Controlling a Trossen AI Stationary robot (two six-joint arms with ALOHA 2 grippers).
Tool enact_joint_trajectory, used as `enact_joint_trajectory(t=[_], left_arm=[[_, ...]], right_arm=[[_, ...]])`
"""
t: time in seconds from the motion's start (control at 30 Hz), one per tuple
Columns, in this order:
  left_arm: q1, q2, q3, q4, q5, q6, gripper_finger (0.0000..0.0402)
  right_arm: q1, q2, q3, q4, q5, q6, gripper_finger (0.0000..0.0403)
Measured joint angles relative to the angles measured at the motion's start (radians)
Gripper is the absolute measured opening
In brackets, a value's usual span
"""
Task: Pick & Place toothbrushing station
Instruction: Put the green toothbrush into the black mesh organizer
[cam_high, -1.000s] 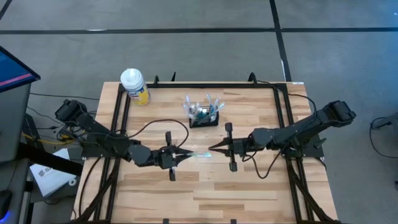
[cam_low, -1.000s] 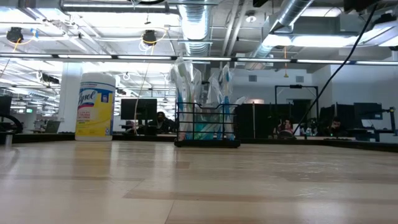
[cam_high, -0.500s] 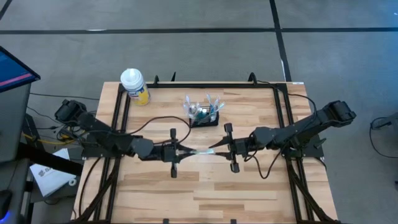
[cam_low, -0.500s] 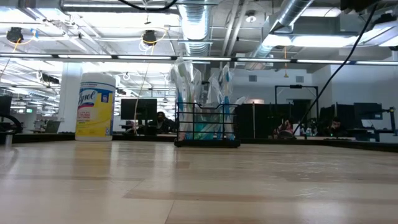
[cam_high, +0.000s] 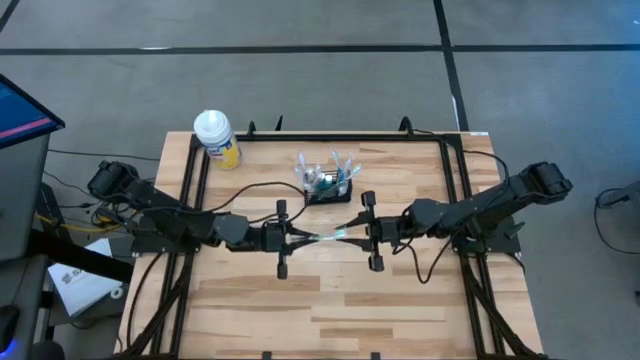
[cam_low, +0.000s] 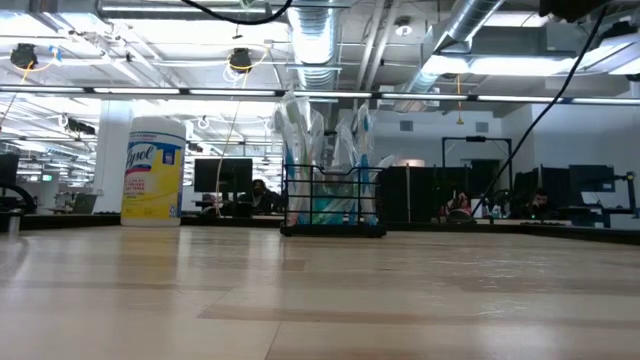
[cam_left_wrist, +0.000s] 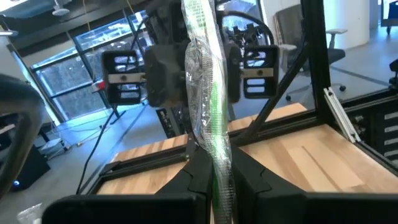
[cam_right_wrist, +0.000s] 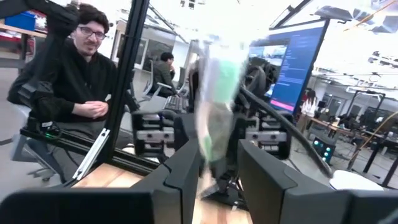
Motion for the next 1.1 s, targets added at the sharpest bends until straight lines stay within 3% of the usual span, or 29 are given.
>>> enact_joint_trajectory(t=[0.3,0.57,0.67,0.8,1.1], left_arm=[[0.061,0.118,0.000,0.151,0.006,0.003,0.0018],[0.075,0.142,0.000,0.181,0.006,0.004,0.0018],[0.071,0.142,0.000,0.180,0.006,0.004,0.0019],[0.071,0.142,0.000,0.180,0.004,0.004,0.0031],[0.071,0.142,0.000,0.183,0.002,0.003,0.0067]], right_arm=[[0.001,0.000,0.000,-0.002,0.000,0.000,0.0102],[0.003,0.000,0.000,-0.008,0.001,0.000,0.0099],[0.003,0.000,0.000,-0.013,0.001,0.000,0.0080],[0.003,0.000,0.000,-0.016,0.000,0.000,0.0017],[0.004,0.000,0.000,-0.040,0.010,0.015,0.0005]])
